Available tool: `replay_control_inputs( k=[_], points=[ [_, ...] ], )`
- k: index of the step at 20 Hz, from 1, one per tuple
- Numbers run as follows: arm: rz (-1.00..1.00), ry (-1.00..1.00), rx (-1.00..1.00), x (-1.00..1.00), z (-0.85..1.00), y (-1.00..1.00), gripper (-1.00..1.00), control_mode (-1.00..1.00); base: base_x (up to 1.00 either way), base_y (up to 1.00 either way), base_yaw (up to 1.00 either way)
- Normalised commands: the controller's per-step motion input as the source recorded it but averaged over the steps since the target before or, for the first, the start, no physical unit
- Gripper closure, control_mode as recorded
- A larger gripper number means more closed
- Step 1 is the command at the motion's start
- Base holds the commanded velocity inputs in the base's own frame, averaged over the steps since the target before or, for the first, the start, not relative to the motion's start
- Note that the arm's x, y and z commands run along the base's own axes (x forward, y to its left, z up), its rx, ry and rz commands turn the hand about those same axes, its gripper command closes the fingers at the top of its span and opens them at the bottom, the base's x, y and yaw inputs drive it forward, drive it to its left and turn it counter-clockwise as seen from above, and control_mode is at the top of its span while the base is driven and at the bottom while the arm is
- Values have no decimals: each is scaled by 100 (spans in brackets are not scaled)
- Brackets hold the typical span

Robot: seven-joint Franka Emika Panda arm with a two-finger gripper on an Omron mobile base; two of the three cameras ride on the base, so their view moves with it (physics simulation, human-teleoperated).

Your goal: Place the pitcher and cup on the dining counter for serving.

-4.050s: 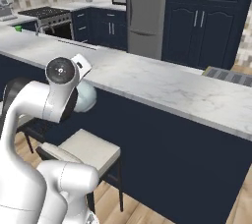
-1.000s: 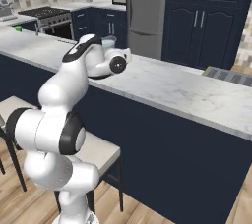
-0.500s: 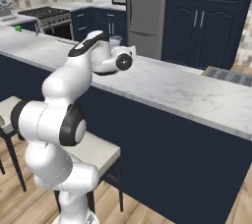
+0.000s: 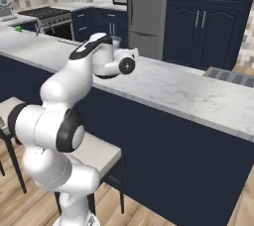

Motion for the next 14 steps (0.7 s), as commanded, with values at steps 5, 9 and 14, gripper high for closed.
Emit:
replay_control_inputs(
  k=[5, 9, 14],
  points=[
    [0, 0, 0, -10, 44, -4, -100, -100, 0, 0, 0],
    [0, 2, 0, -38, 64, -1, -100, -100, 0, 0, 0],
    [-6, 22, 0, -94, 32, -3, -100, -100, 0, 0, 0]
  ],
)
